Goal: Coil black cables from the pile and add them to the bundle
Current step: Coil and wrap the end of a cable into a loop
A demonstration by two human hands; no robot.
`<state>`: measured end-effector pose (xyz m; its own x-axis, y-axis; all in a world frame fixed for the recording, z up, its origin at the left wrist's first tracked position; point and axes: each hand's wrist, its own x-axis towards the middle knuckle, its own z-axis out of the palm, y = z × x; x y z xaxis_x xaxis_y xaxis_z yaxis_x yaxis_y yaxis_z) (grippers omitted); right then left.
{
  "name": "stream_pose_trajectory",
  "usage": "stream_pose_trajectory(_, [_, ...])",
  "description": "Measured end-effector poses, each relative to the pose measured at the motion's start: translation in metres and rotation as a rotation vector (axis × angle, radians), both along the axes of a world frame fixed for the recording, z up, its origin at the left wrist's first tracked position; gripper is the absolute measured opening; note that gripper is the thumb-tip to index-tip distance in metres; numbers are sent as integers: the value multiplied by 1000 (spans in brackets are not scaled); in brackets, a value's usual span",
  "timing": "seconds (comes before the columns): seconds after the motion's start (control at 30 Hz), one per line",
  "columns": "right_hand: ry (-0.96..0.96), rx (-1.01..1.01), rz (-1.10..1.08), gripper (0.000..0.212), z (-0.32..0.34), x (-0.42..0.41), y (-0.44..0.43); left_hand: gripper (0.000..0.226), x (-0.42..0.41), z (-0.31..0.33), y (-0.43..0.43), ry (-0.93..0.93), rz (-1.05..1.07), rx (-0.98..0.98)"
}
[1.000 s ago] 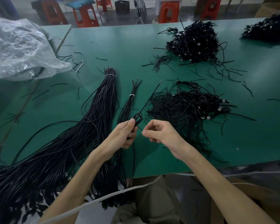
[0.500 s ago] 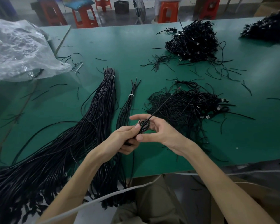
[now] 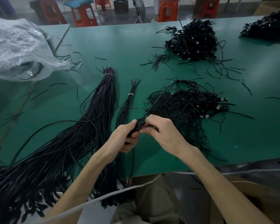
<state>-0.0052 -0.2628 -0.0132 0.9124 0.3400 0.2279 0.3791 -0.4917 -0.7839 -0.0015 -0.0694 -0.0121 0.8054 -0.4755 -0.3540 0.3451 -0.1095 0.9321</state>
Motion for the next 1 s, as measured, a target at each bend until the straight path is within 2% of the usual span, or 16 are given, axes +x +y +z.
stream_pose_trajectory(0.13, [21,1,17,19,-2,-3,1,55,-4,-1,-5,-53,89,76])
stream_pose_trajectory(0.23, [-36,-21,-19,25,-2,-6,6,57,-7,-3,-10,-34,170,111])
stream_pose_trajectory(0.33, [-119,-109,-63,20,-2,-10,6,57,-8,-1,-10,-26,112,86])
stream_pose_trajectory(0.43, [-235,-201,-96,19,0,-12,1,54,-4,5,-1,-147,13,163])
stream_pose_trajectory(0.53, [-270,-205,-131,18,4,-11,-4,30,2,10,12,-302,2,177])
stream_pose_trajectory(0.57, [-270,-195,-135,17,4,-10,-4,28,3,12,16,-358,-12,169])
stream_pose_trajectory(0.73, [-259,-116,-126,15,7,-3,-3,53,0,19,21,-517,-139,32])
stream_pose_trajectory(0.83, [-253,-45,-124,15,9,-1,-1,59,1,22,18,-683,-128,202])
stream_pose_trajectory(0.93, [-242,29,-129,14,9,-3,2,37,5,29,16,-907,-34,491])
stream_pose_trajectory(1.0, [-211,83,-128,14,10,-5,6,40,7,33,16,-1084,-9,643])
